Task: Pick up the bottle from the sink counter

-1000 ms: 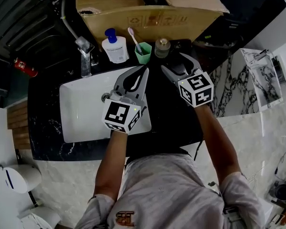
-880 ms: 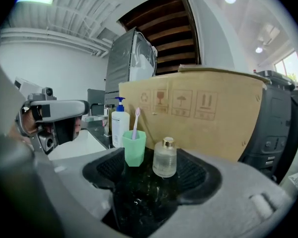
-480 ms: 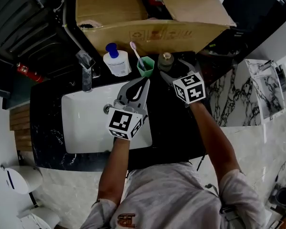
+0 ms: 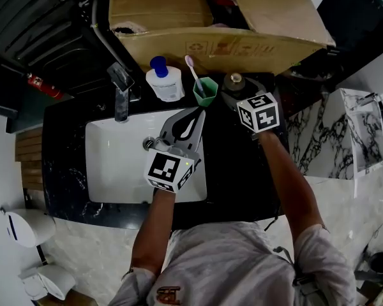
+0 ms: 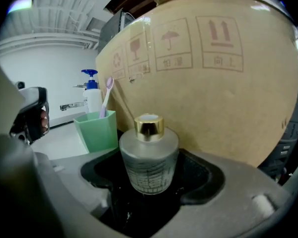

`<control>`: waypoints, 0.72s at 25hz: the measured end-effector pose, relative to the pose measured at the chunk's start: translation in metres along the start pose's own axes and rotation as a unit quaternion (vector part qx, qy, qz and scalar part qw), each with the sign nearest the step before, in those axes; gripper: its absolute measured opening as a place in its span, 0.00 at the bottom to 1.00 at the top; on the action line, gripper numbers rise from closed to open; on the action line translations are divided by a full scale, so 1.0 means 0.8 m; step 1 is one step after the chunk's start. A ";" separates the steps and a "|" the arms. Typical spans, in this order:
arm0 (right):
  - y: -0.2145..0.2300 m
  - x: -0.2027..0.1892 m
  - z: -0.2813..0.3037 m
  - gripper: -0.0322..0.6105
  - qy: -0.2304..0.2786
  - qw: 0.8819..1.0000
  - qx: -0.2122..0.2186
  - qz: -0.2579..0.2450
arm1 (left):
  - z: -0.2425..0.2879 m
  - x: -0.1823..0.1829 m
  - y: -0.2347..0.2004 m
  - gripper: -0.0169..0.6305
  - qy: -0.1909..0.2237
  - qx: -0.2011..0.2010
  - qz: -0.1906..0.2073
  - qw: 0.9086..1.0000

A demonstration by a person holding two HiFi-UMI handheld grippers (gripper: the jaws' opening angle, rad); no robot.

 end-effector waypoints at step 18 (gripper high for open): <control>0.001 0.000 0.019 0.57 -0.019 1.000 0.003 -0.017 | -0.006 -0.005 0.003 0.03 -0.015 0.009 -0.005 1.000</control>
Point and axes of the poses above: the fingertips, and each gripper's own axes: z forward along the fingers, y to its right, x out of its top, the point moved 1 cm from there along -z, backward along the fingers, and after that the axes turned 11 degrees about y, right-handed, at the moved point
